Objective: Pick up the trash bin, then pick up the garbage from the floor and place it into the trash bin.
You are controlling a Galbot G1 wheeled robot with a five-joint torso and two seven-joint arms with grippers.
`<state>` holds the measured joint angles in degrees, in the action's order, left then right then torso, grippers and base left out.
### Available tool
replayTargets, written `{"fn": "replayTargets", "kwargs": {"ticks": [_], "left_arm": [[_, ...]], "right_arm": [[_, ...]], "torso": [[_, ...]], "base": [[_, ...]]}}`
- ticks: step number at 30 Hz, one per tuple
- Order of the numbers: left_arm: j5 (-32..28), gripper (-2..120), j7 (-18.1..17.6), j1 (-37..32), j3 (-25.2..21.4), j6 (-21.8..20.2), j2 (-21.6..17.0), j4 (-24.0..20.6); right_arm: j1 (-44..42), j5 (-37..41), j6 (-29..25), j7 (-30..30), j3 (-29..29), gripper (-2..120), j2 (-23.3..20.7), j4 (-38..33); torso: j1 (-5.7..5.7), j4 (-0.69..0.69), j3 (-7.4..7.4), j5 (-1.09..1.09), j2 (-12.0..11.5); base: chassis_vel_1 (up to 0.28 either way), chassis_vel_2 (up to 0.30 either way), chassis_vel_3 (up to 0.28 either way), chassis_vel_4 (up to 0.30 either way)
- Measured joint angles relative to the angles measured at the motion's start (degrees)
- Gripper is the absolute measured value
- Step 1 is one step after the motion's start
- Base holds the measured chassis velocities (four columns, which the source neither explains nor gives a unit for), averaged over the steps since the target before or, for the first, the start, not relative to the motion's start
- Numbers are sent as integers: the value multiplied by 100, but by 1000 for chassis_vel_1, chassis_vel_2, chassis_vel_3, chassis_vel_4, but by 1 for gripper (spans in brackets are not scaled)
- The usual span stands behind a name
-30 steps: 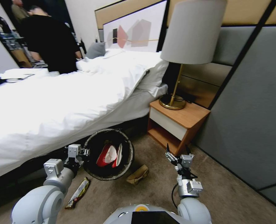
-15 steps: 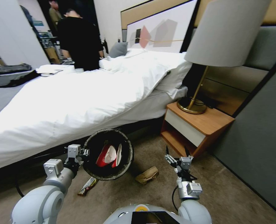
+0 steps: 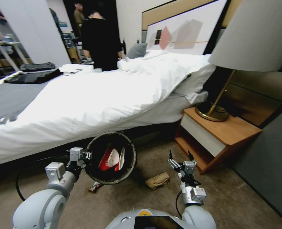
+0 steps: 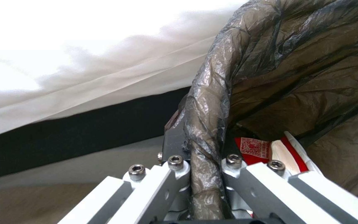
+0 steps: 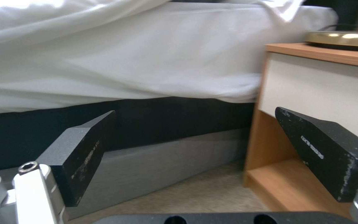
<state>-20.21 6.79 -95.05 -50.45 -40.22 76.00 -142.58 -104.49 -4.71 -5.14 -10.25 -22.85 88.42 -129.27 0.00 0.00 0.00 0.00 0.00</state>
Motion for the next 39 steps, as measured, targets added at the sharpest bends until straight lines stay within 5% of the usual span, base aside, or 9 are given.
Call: {"fn": "replayTargets", "kwargs": {"ticks": [22,30,39], "left_arm": [[20,1,-5,18,-69,130,0,93],[-13,1,-6,33,-138,151,-34,161],[-61,1,12,52,-200,166,-51,229]], "right_arm": [[-30,70,124,-177,-68,100,-27,144],[197,846,976,-700,-298,100,-274,485],[476,2675,1938,-1452,-205,100,-435,808]], "torso": [[0,-2,0,0,0],[0,0,0,0,0],[0,0,0,0,0]], "base": [[30,31,34,32],[0,0,0,0],[0,0,0,0]]}}
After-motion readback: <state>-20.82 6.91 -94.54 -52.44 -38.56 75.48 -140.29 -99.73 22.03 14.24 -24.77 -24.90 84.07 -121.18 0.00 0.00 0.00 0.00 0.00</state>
